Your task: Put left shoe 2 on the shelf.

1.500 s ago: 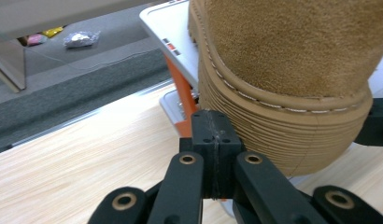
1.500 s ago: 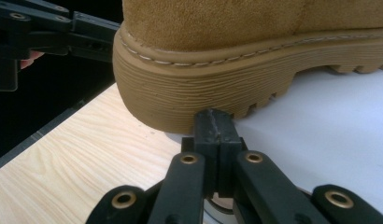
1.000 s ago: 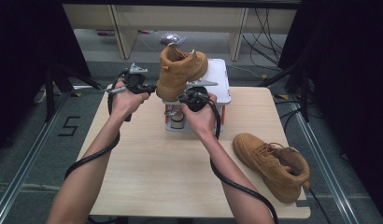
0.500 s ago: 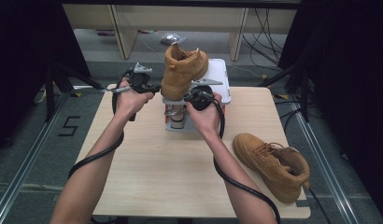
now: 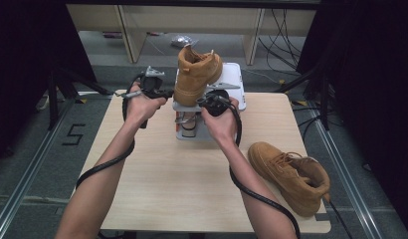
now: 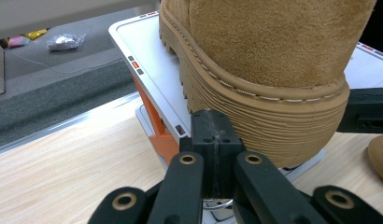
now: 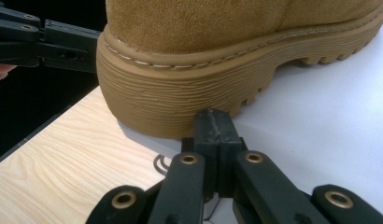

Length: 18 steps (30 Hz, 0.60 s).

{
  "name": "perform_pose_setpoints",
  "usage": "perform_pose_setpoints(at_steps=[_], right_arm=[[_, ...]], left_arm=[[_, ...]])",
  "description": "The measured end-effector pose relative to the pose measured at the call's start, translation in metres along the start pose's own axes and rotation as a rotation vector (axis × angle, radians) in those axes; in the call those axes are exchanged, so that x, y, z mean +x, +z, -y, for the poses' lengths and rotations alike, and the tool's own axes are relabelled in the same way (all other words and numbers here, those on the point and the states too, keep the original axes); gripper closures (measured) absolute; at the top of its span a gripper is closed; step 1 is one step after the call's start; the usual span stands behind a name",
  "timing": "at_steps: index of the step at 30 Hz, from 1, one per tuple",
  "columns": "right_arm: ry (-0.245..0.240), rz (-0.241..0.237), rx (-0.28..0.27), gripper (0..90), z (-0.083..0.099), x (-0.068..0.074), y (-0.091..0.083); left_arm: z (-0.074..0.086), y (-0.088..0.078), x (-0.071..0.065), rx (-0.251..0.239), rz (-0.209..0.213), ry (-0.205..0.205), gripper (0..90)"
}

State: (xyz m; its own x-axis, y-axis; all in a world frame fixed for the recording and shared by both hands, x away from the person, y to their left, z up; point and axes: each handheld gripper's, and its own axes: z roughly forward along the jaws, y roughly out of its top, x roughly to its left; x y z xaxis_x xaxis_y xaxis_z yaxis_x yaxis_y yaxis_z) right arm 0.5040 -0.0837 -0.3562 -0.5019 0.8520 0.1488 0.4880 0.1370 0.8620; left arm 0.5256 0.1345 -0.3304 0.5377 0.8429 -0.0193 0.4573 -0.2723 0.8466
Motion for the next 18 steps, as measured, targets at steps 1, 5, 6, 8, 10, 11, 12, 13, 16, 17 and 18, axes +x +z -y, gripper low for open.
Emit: perform_pose_setpoints(at_steps=[1,5,6,8,10,11,12,13,16,17,18], right_arm=[[0.006,0.004,0.001,90.0,0.0004,-0.0001,-0.0003],[-0.001,0.009,-0.004,90.0,0.0004,-0.0016,0.0001],[0.006,0.008,0.000,90.0,0.0001,-0.0016,-0.0004],[0.008,0.011,0.001,90.0,-0.0002,-0.0022,-0.0007],[0.008,0.015,0.000,90.0,-0.0003,-0.0030,-0.0012],[0.009,0.016,0.001,90.0,-0.0004,-0.0036,-0.0015],[0.009,0.016,0.000,90.0,-0.0004,-0.0042,-0.0017],[0.008,0.020,0.001,90.0,-0.0006,-0.0048,-0.0021],[0.013,0.032,0.001,90.0,-0.0006,-0.0055,-0.0031],[-0.002,0.030,0.000,90.0,-0.0008,-0.0074,-0.0030],[-0.002,0.030,0.000,90.0,-0.0008,-0.0074,-0.0030]], left_arm=[[-0.0002,0.0003,-0.0006,-0.004,0.002,-0.002,90.0],[-0.0013,0.0009,-0.0012,-0.003,0.004,0.001,90.0],[-0.0016,0.0013,-0.0015,-0.006,0.004,-0.001,90.0],[-0.0021,0.0016,-0.0028,-0.005,-0.001,0.000,90.0],[-0.0024,0.0030,-0.0040,-0.013,0.008,-0.010,90.0],[-0.0024,0.0030,-0.0040,-0.013,0.008,-0.010,90.0],[-0.0029,0.0026,-0.0050,0.002,0.003,0.002,90.0],[-0.0029,0.0031,-0.0049,0.001,0.009,0.007,90.0],[-0.0031,0.0036,-0.0074,0.006,0.005,0.007,90.0],[-0.0032,0.0045,-0.0083,0.001,0.005,-0.001,90.0],[-0.0032,0.0045,-0.0083,0.001,0.005,-0.001,90.0]])
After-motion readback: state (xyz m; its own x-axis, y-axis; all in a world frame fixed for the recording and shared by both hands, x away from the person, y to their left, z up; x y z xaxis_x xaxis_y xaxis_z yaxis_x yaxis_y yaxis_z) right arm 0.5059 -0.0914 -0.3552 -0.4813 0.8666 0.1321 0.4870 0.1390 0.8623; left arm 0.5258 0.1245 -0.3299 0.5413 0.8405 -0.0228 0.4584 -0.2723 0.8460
